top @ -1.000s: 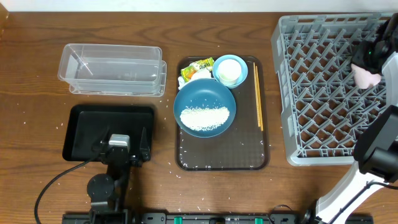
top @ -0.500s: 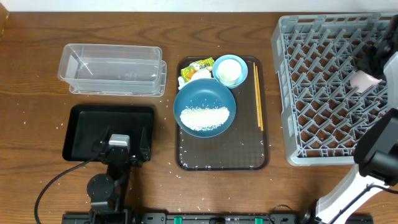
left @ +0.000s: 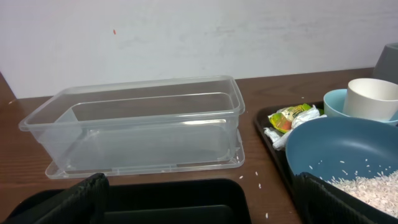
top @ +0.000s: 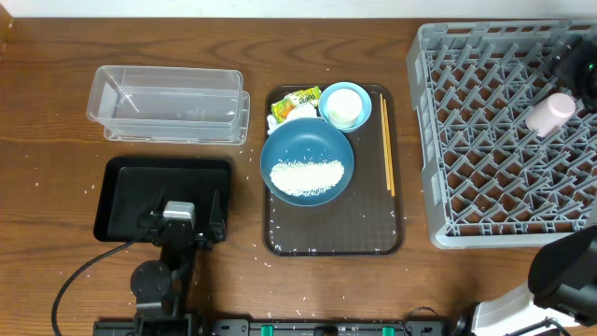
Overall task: Sort waste into correct bins and load items into the dishwasher rack
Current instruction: 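Release the cup and move the right gripper to the chopsticks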
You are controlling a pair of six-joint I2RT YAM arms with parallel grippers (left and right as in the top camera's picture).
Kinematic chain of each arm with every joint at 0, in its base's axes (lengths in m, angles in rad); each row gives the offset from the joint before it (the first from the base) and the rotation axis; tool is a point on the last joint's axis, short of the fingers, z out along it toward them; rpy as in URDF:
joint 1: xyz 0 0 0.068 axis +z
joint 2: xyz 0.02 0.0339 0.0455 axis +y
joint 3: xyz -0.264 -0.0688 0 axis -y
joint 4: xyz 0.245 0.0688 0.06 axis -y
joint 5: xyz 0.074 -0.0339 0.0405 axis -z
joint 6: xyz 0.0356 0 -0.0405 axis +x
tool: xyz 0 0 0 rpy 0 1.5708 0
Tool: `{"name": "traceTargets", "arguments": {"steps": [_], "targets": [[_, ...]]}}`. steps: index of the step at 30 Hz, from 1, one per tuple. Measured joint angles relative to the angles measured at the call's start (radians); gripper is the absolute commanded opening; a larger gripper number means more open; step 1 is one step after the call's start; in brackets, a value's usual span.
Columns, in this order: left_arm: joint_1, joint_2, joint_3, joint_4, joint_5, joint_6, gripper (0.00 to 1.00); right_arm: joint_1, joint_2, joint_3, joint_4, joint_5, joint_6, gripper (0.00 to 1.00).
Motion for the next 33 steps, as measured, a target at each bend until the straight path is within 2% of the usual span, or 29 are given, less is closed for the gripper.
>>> {"name": "traceTargets", "arguments": {"steps": [3, 7, 13, 21, 25, 29, 33], "targets": [[0.0, 0.0, 0.0, 0.0, 0.0, 0.0, 0.96, 0.027, 0.009, 0.0, -0.012, -0.147, -0.001, 0.75], [0.0, 0.0, 0.0, 0.0, 0.0, 0.0, 0.96, 0.13, 0.019, 0.0, -0.066, -0.199, -0.016, 0.74], [0.0, 0.0, 0.0, 0.0, 0.0, 0.0, 0.96, 0.369, 0.058, 0.0, -0.161, -0.051, -0.04, 0.7], [0.0, 0.0, 0.0, 0.0, 0.0, 0.0, 0.96, 0.598, 0.142, 0.0, -0.212, 0.156, -0.055, 0.45], [0.0, 0.0, 0.0, 0.0, 0.0, 0.0, 0.96, 0.647, 0.204, 0.0, -0.242, 0.193, -0.052, 0.38], [0.0, 0.0, 0.0, 0.0, 0.0, 0.0, 0.96, 0.665, 0.253, 0.0, -0.286, 0.209, -0.05, 0.36], [0.0, 0.0, 0.0, 0.0, 0.0, 0.0, 0.96, 0.667, 0.292, -0.001, -0.319, 0.209, -0.051, 0.29]]}}
